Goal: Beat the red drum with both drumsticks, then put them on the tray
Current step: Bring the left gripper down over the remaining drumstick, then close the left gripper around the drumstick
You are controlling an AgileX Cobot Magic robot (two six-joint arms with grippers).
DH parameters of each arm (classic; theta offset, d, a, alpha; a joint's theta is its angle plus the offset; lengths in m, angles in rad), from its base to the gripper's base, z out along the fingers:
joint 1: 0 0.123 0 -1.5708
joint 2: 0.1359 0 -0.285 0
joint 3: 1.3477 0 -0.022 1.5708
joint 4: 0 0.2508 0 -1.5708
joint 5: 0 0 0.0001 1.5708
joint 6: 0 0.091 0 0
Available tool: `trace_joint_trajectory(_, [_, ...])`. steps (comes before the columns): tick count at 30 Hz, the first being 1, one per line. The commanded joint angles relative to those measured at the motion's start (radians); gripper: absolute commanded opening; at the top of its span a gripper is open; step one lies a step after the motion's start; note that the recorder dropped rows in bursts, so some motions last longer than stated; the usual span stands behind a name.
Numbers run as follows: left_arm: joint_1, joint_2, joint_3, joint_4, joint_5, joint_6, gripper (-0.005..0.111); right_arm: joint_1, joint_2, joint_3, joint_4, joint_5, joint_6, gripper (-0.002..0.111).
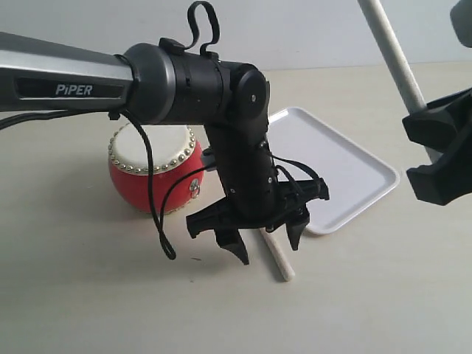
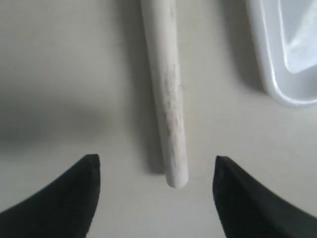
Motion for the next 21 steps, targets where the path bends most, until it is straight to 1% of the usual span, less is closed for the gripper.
trace_joint_trajectory(1, [0.010,0.000,-0.006,0.032,-0.057,-0.050,0.063,0.003,-0.021,0.003,-0.010,0.000,0.003,0.000])
trace_joint_trajectory(7, [0.012,0.059,-0.006,0.014,-0.044,-0.046,0.063,0.003,-0.021,0.003,-0.010,0.006,0.003,0.000])
trace_joint_trajectory(12, [0.018,0.066,-0.006,0.016,-0.055,-0.048,0.063,0.003,-0.021,0.003,-0.010,0.006,0.003,0.000])
trace_joint_trajectory(14, [0.018,0.068,-0.006,0.014,-0.055,-0.050,0.058,0.003,-0.021,0.003,-0.010,0.006,0.003,0.000])
trace_joint_trajectory(15, [0.018,0.068,-0.006,0.014,-0.055,-0.058,0.052,0.003,-0.021,0.003,-0.010,0.006,0.003,0.000])
trace_joint_trajectory(17, [0.018,0.068,-0.006,0.014,-0.053,-0.068,0.046,0.003,-0.021,0.003,-0.010,0.006,0.003,0.000])
trace_joint_trajectory(19, [0.018,0.068,-0.006,0.012,-0.049,-0.068,0.045,0.003,-0.021,0.003,-0.010,0.006,0.003,0.000])
trace_joint_trajectory(21, [0.018,0.068,-0.006,0.012,-0.040,-0.063,0.048,0.003,-0.021,0.003,-0.010,0.006,0.003,0.000])
